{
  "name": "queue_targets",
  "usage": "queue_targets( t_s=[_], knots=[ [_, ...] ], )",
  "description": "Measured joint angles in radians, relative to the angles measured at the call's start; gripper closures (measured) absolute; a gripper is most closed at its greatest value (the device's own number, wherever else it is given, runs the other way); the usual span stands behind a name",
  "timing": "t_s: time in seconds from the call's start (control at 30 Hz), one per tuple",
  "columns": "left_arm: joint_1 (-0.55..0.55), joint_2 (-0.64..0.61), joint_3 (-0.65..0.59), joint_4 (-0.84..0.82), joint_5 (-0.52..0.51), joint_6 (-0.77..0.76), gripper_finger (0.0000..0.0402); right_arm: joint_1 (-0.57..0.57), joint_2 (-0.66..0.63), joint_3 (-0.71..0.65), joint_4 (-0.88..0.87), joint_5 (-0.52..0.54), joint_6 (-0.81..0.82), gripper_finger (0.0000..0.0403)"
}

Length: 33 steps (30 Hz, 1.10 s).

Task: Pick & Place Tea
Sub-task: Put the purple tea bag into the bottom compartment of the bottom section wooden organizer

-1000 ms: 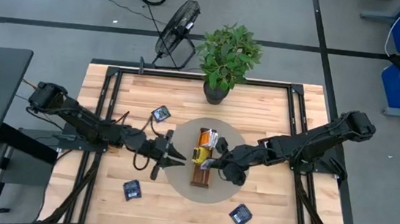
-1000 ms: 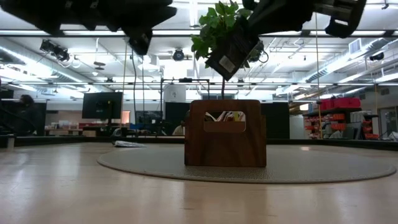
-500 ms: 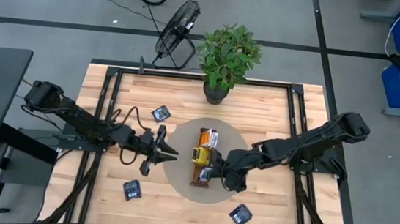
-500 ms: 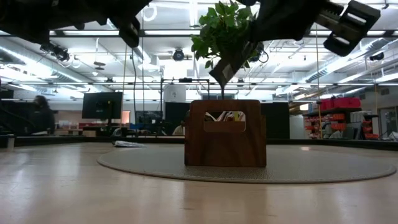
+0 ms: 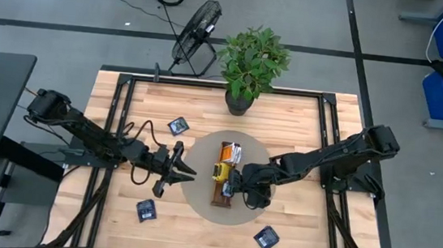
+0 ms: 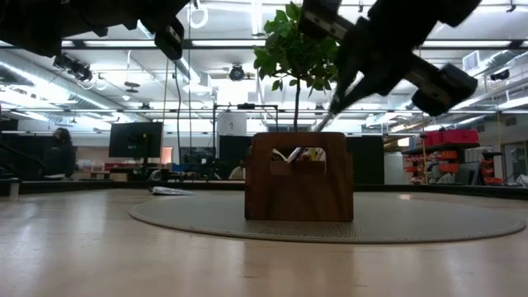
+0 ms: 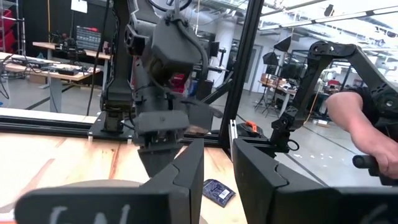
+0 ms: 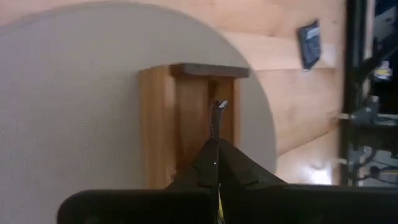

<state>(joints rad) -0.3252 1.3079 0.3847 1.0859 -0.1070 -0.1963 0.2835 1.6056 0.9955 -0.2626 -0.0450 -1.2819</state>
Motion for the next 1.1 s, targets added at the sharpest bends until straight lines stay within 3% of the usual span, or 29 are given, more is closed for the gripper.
queue_targets(
  t_s=[0.43, 0.87, 1.1],
  knots=[
    [0.000, 0.000, 0.000, -0.002, 0.000, 0.012, 0.0314, 0.058, 0.006, 0.000, -0.023, -0.027, 0.042, 0.0403],
    [0.002, 0.000, 0.000, -0.007, 0.000, 0.006, 0.0314, 0.034, 0.006, 0.000, 0.026, -0.059, 0.074, 0.0402],
    [0.002, 0.000, 0.000, -0.010, 0.000, 0.007, 0.0314, 0.038, 0.010, 0.000, 0.046, -0.061, 0.115, 0.0373]
  ],
)
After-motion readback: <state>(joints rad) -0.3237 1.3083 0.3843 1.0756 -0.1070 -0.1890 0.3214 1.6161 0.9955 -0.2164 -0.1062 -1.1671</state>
